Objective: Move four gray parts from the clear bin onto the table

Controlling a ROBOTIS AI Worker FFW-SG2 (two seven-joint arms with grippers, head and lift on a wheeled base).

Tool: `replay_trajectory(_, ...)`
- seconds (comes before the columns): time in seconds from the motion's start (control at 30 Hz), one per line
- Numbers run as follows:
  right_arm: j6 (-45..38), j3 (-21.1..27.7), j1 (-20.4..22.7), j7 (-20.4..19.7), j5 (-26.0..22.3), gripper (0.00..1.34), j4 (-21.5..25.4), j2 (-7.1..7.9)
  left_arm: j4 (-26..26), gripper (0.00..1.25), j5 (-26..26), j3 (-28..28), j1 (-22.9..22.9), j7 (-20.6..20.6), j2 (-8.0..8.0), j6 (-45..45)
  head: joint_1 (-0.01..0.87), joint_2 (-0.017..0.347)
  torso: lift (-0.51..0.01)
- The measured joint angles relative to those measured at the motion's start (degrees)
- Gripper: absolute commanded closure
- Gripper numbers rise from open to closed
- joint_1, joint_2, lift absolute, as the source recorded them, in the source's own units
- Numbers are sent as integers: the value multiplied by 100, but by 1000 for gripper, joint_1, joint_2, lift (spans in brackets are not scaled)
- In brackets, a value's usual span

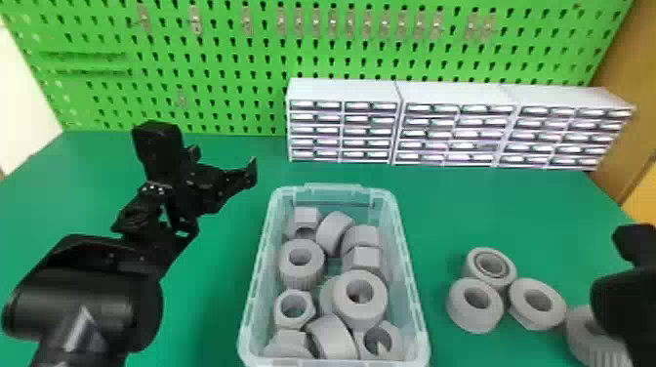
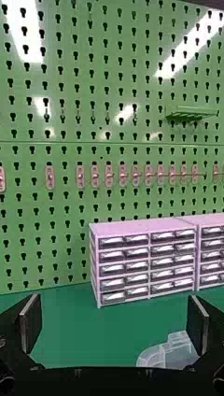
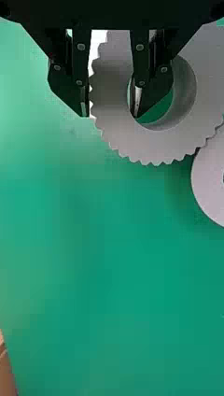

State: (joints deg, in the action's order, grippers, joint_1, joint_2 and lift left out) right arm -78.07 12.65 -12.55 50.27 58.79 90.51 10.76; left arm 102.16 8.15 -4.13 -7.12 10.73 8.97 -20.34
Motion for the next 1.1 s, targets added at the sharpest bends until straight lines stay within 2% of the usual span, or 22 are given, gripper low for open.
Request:
replay_trajectory(0.47, 531, -72, -462, -23, -84, 1085, -698, -40, -25, 113, -21, -31, -17, 0, 0, 3, 678, 34, -50)
replay_trajectory(0.7, 666, -255, -701, -343, -410, 1085, -1009, -42, -42, 113, -25, -39, -26, 0, 0, 4, 678, 34, -50)
replay_trajectory(1.1, 723, -456, -827, -405, -619, 1085, -1132, -60, -55, 113, -21, -58, -43, 8, -1, 3, 678, 34, -50)
